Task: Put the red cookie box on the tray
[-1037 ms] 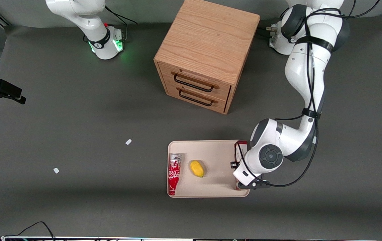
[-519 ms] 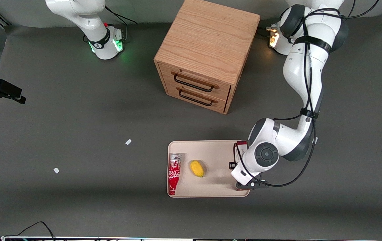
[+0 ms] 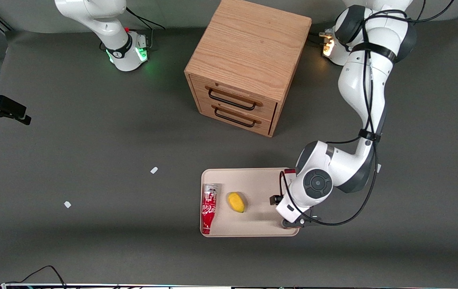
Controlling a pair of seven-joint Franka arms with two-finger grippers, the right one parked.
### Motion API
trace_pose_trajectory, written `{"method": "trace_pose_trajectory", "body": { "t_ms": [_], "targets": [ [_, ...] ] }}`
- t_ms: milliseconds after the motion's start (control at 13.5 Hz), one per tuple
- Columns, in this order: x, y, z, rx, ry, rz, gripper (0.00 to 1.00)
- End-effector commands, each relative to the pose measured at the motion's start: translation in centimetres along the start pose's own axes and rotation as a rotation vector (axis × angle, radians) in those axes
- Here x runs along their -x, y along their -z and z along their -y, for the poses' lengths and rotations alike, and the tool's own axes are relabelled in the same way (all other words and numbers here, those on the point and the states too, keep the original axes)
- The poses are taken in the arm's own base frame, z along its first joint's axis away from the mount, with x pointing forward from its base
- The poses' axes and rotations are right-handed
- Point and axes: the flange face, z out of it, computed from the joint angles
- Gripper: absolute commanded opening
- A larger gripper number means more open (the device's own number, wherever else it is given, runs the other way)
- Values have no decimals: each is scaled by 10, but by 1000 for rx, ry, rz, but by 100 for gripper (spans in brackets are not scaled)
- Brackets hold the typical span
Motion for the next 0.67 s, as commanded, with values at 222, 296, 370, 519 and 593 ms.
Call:
{"method": "trace_pose_trajectory", "body": {
  "t_ms": [222, 296, 370, 519, 593],
  "targets": [
    [-3, 91, -3, 22, 57, -88, 100],
    [0, 111, 6, 14, 60, -86, 100],
    [0, 136, 26, 17, 82, -90, 100],
    [14, 198, 50, 80, 138, -58, 100],
    [19, 227, 75, 70, 159, -37, 100]
  ]
}}
